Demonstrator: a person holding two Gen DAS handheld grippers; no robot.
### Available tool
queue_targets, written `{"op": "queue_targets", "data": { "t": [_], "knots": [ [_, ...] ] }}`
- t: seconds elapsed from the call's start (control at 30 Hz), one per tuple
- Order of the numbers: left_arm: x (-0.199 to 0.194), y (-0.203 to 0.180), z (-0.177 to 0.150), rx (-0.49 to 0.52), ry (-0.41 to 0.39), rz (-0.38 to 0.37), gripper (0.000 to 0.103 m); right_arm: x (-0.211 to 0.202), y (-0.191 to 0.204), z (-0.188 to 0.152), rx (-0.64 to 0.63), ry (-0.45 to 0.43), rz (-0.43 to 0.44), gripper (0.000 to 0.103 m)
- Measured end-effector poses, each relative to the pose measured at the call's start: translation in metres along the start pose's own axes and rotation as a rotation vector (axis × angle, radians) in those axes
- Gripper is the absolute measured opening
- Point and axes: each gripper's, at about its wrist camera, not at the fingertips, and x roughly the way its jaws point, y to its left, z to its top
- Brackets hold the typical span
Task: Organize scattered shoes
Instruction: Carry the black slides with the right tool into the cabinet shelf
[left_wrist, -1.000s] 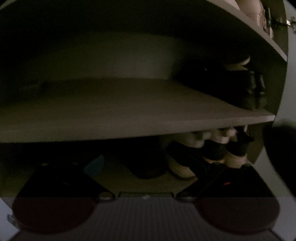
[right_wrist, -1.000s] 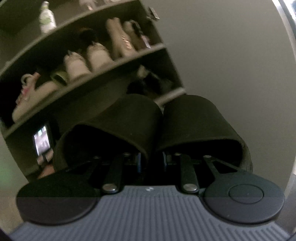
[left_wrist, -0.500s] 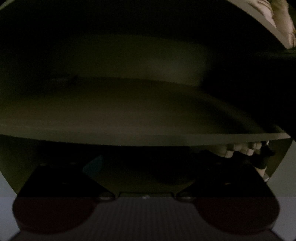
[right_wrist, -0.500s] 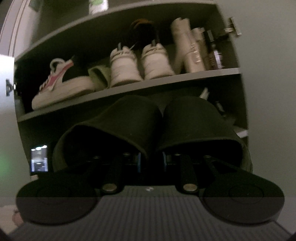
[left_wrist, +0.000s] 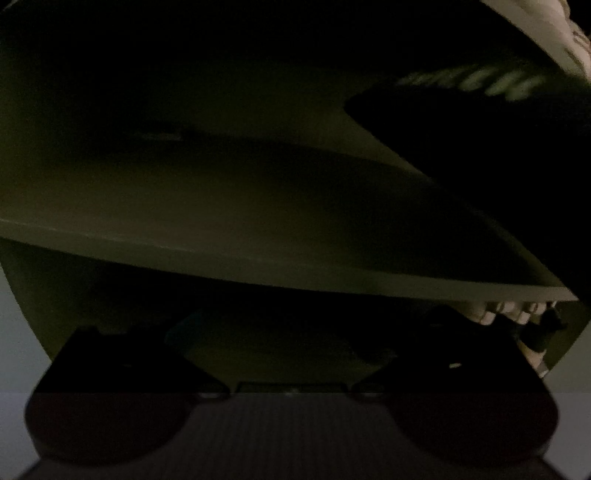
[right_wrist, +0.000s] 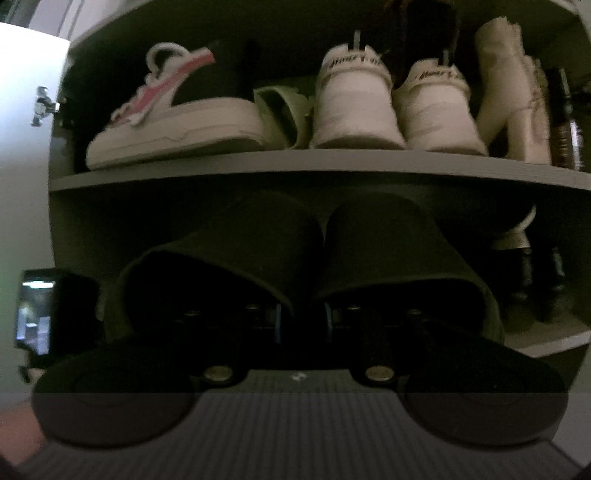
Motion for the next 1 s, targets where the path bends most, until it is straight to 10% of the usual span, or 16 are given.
{"op": "queue_targets", "data": {
  "t": [1.0],
  "knots": [
    [0.003, -0.01, -0.005, 0.021, 0.023, -0.065, 0.102, 0.126, 0.002, -0.011, 0.112, 0.121, -0.061, 0.028]
  ]
}}
